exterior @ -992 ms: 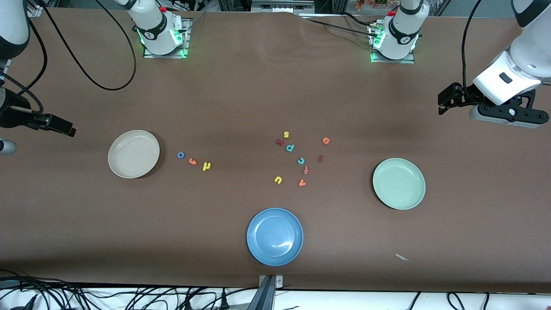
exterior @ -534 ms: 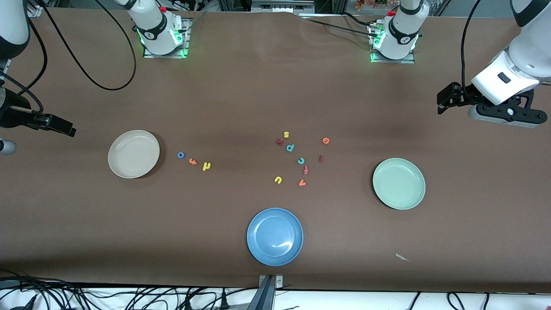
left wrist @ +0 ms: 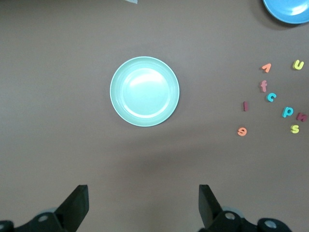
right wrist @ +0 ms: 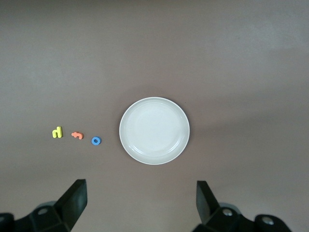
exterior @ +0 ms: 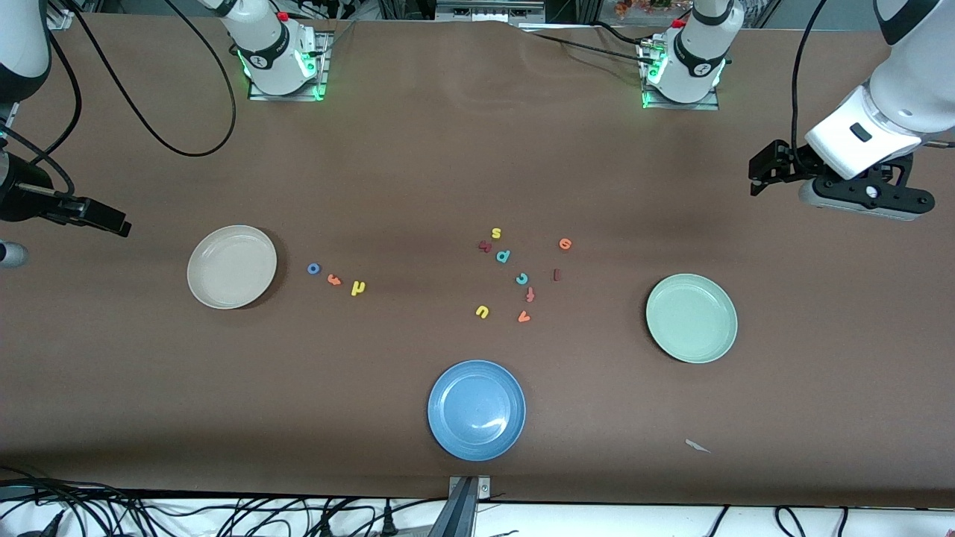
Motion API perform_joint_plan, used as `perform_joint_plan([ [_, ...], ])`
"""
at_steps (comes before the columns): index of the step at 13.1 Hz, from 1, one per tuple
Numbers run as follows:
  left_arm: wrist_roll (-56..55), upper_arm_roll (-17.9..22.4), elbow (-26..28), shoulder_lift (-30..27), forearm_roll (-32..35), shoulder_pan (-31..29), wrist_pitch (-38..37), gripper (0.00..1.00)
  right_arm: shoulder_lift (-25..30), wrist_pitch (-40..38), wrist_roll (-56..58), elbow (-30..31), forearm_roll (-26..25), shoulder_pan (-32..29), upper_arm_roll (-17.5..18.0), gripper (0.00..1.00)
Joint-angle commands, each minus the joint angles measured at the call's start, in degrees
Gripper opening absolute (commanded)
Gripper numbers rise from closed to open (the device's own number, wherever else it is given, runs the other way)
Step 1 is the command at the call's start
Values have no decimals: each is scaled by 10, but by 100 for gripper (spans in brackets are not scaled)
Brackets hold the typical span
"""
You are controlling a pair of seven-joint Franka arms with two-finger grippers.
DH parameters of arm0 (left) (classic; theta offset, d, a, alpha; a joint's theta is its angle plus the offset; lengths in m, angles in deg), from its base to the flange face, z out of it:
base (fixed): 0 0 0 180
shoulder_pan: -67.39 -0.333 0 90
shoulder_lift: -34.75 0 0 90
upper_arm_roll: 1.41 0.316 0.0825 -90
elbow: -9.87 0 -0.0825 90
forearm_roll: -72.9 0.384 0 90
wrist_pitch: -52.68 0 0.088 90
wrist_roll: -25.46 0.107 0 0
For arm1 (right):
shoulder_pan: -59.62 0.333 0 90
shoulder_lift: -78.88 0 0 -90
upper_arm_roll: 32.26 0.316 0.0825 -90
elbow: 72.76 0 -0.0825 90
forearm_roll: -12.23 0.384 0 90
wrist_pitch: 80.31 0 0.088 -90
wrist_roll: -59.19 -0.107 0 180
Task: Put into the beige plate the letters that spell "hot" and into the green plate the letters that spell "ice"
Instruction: 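Reach the left gripper to the teal c while the right gripper reaches the blue ring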
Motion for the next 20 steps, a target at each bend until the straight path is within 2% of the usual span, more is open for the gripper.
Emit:
perform_joint_plan([
  [1,11,-25,-18,22,-2,0,-25,100,13,-3,-6,13,1,1,-1,100],
  [5,6,-71,-19,72,-4,4,-22,100,13,-4,-6,13,0,1,-1,100],
  [9,-11,-77,-19,150,-12,33,45,100,13,-6,-6,13,1,1,-1,100],
  [13,-165,-78,-19,214,-4,97,121,100,13,-6,-6,13,1,1,-1,100],
  [17,-327,-76,-19,302,23,165,240,100,13,-9,-6,13,1,1,-1,100],
  [20,-355,-77,-21,369,78,179,312,100,12,-15,-4,10,-1,1,2,100],
])
